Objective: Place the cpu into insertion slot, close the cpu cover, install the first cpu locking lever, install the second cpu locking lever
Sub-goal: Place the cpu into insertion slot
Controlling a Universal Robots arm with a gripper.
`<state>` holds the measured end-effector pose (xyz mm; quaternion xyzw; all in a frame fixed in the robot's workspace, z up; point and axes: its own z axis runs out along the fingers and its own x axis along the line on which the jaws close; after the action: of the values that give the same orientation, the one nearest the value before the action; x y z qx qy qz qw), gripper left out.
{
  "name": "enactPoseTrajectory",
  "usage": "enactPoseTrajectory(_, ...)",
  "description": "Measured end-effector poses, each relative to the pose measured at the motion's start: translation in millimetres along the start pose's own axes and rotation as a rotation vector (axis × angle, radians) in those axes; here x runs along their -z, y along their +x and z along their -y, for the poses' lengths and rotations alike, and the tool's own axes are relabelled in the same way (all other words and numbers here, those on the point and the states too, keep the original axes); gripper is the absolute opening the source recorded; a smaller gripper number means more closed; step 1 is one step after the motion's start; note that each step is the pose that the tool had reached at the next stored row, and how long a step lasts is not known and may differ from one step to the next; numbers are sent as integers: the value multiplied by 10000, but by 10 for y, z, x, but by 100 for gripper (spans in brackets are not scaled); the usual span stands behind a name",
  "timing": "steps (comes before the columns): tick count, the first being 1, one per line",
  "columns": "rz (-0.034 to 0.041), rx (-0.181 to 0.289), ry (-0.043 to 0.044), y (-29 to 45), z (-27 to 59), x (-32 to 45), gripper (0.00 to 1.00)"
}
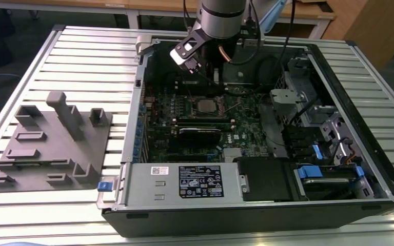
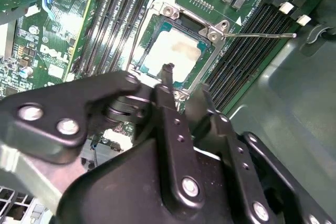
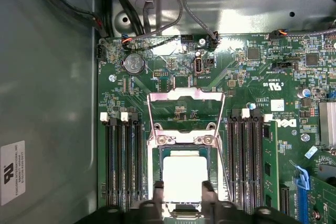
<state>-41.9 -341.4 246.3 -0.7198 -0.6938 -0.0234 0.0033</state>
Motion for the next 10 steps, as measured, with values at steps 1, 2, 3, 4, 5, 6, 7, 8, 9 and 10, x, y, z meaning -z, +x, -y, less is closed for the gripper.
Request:
enactPoseTrajectory(1,0,0,0,0,0,0,35)
enactPoseTrajectory(2,0,0,1,0,0,0,29)
enactPoseTrajectory(3,0,0,1,0,0,0,29)
enactPoseTrajectory(4,0,0,1,0,0,0,24)
enactPoseTrajectory(5,0,0,1,0,0,0,18)
enactPoseTrajectory(6,0,0,2,0,0,0,12)
enactPoseTrajectory(7,0,0,2,0,0,0,11)
enactPoseTrajectory(8,0,0,2,0,0,0,11)
enactPoseTrajectory(9,0,0,2,0,0,0,11)
enactPoseTrajectory(10,0,0,2,0,0,0,11)
